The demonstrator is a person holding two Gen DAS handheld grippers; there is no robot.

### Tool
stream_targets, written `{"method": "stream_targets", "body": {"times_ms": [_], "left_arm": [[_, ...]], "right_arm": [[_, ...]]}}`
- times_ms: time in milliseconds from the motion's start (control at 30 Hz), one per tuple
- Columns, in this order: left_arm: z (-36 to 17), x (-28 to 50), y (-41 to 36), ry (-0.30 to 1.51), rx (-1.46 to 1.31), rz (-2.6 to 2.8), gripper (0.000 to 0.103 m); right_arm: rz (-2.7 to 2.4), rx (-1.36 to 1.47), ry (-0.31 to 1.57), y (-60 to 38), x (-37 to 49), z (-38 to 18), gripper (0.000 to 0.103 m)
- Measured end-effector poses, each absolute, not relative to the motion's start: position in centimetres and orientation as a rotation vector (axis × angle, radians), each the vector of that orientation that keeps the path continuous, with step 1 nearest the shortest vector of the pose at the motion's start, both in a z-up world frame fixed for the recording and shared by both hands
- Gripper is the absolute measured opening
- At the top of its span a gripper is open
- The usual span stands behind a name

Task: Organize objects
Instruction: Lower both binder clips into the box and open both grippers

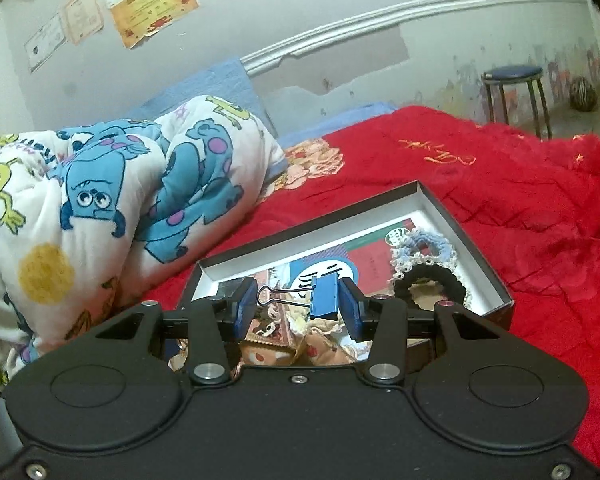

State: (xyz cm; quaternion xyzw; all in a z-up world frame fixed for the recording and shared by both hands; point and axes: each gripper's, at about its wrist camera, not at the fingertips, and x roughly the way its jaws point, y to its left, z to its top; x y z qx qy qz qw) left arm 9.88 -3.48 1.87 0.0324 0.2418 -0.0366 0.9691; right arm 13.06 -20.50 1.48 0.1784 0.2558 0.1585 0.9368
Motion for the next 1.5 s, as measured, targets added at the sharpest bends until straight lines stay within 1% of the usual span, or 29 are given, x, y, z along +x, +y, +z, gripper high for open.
{"method": "stream_targets", "body": {"times_ms": [200, 333, 433, 500, 667, 767, 967, 1133, 1500], "left_arm": [[2.7, 12.0, -2.0, 0.458, 0.065, -0.069, 0.053], [2.5, 14.0, -0.2, 0.496, -0.011, -0.041, 0.053], [2.1, 15.8, 0.4, 0.470, 0.015, 0.000, 0.053], [2.1, 17.4, 0.6, 0.462, 0.039, 0.021, 0.053], [2.7, 20.6, 1.7, 0.477, -0.030, -0.043, 0.053], [2.3, 21.2, 1.5, 0.470, 0.029, -0.038, 0.053], [0.5, 22.3, 2.4, 0.534, -0.007, -0.015, 0.053], [-0.2, 22.6, 2.2, 0.559, 0.003, -0.006, 0.053], [-0.8, 22.4, 1.2, 0.593, 0.062, 0.005, 0.054]], "right_arm": [[0.334, 0.407, 0.531, -20.8, 16.1, 0.5, 0.043], [0.328, 0.422, 0.528, -21.1, 18.2, 0.0, 0.043], [0.321, 0.434, 0.529, -21.2, 19.8, -0.4, 0.043], [0.314, 0.432, 0.539, -21.0, 20.9, -0.5, 0.043], [0.325, 0.394, 0.523, -20.1, 22.4, -0.5, 0.043], [0.324, 0.403, 0.521, -19.6, 23.8, -0.9, 0.043], [0.285, 0.466, 0.538, -19.4, 27.1, -3.1, 0.043], [0.261, 0.478, 0.567, -20.0, 27.4, -4.4, 0.043], [0.303, 0.411, 0.587, -17.9, 26.6, -4.4, 0.043]]}}
